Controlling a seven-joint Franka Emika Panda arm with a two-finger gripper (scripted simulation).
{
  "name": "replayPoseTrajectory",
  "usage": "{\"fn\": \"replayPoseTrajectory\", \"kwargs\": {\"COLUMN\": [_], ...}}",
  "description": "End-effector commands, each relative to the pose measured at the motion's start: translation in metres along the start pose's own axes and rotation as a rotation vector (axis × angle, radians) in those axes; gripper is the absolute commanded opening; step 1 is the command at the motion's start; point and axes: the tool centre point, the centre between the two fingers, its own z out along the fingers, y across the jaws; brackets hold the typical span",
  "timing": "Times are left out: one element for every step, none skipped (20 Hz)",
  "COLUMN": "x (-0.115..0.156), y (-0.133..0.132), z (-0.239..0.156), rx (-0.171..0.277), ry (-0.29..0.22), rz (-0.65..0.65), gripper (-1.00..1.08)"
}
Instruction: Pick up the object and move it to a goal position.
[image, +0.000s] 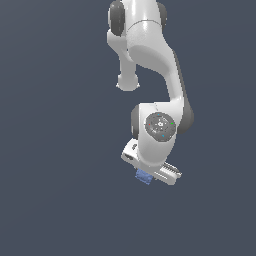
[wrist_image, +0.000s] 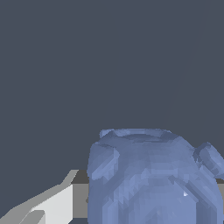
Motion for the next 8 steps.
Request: {"fn": "replayPoseTrajectory", "kwargs": {"x": [0.0048, 0.0061, 0.0072, 0.008, 0.0087, 0.0092, 0.0095, 0.0096], "y": [-0.0015, -0.0019, -0.0022, -0.0025, -0.0027, -0.0028, -0.0029, -0.003], "z": [-0.0019, -0.0024, -0.0028, -0.0032, -0.0034, -0.0036, -0.0037, -0.0037], "rx": [0.0, 0.0, 0.0, 0.0, 0.0, 0.0, 0.0, 0.0], "ry": [0.0, 0.0, 0.0, 0.0, 0.0, 0.0, 0.0, 0.0], "rz": [0.0, 0.0, 0.0, 0.0, 0.0, 0.0, 0.0, 0.0], "gripper": [-1.0, -1.0, -1.0, -1.0, -1.0, -1.0, -1.0, -1.0]}}
